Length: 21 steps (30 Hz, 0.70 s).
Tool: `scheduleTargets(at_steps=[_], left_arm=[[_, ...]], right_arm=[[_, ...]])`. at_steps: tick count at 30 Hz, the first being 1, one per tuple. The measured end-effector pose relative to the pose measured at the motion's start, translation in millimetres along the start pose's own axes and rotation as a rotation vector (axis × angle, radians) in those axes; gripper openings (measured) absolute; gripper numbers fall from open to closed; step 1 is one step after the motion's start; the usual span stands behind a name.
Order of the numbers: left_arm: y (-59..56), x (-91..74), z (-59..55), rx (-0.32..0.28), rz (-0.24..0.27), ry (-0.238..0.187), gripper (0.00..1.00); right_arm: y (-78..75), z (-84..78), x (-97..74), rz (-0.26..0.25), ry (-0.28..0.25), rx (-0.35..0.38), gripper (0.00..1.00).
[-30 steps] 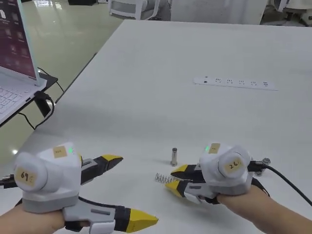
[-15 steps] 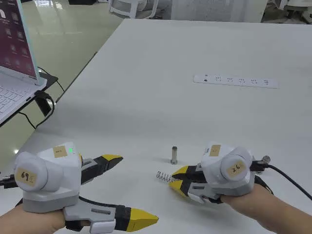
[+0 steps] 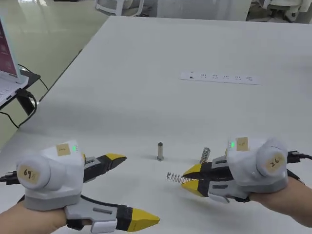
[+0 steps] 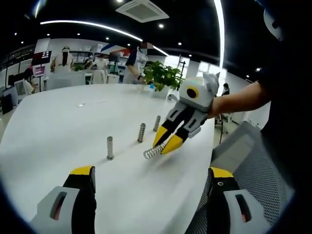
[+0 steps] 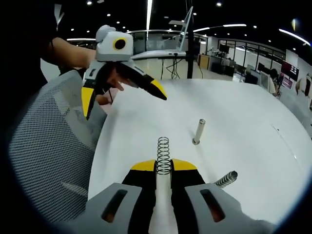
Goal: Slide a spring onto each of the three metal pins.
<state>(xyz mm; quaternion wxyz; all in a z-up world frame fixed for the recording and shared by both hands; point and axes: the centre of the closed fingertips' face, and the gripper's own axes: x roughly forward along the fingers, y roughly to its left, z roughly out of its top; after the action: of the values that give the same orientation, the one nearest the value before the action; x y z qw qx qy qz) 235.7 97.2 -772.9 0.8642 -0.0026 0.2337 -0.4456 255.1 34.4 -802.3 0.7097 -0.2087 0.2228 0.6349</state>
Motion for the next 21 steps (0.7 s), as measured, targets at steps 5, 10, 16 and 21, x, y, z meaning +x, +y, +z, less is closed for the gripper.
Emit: scheduleTargets(at_steps=[5, 10, 16, 21], left_arm=[[-8.9, 11.5, 4.5, 0.023, -0.041, 0.009, 0.88], [-14.6, 26.1, 11.3, 0.057, -0.076, 0.015, 0.84], [-27.0, 44.9, 20.3, 0.101, -0.133, 0.018, 0.71], [-41.1, 58.0, 23.3, 0.122, -0.194, 0.026, 0.58]], right_arm=[[2.3, 1.5, -16.9, 0.017, 0.0, -0.019, 0.08], [2.0, -2.8, -29.4, 0.019, 0.029, -0.05, 0.08], [7.6, -5.8, -39.4, 0.044, 0.039, -0.064, 0.08], [12.7, -5.7, -42.3, 0.056, 0.018, -0.047, 0.08]])
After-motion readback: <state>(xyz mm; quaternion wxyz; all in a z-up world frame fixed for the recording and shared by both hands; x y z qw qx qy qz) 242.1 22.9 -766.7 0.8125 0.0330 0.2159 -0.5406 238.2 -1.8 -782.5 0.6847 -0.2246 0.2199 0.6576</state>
